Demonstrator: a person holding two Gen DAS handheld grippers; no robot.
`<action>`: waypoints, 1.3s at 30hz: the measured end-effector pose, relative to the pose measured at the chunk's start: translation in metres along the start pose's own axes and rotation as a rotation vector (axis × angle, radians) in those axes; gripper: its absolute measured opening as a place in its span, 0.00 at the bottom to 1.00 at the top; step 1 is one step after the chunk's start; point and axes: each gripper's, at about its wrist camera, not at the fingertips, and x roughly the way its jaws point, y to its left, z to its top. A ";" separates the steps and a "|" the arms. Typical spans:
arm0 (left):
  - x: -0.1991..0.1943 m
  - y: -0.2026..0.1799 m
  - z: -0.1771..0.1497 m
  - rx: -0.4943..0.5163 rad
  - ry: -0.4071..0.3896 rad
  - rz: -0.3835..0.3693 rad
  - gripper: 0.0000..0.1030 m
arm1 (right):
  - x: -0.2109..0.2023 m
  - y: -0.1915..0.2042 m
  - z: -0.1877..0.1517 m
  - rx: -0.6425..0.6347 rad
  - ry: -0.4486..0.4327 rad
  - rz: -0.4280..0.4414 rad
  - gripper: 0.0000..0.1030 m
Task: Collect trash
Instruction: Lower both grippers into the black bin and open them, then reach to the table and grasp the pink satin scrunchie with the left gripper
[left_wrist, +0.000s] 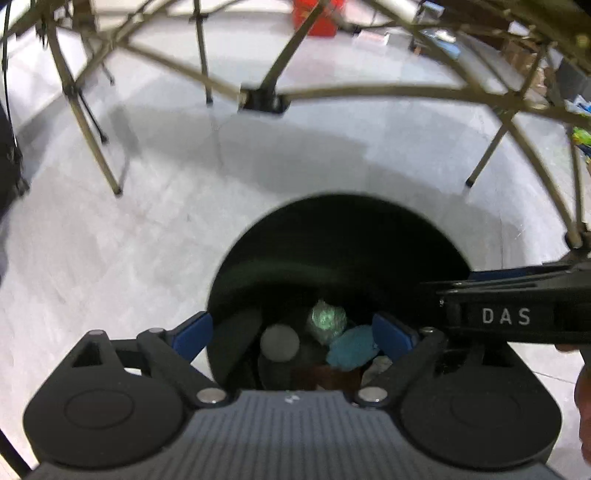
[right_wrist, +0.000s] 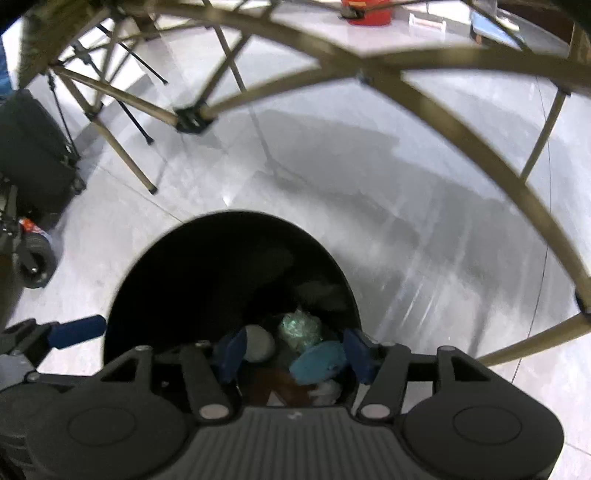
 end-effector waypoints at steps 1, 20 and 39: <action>-0.009 0.000 -0.001 0.006 -0.013 -0.001 0.94 | -0.007 0.003 -0.001 -0.019 -0.014 -0.012 0.56; -0.211 0.009 -0.073 -0.025 -0.313 -0.105 1.00 | -0.245 0.019 -0.098 -0.069 -0.453 0.054 0.73; -0.212 -0.080 0.082 0.107 -0.641 -0.280 0.99 | -0.244 -0.089 0.024 0.176 -0.701 -0.075 0.64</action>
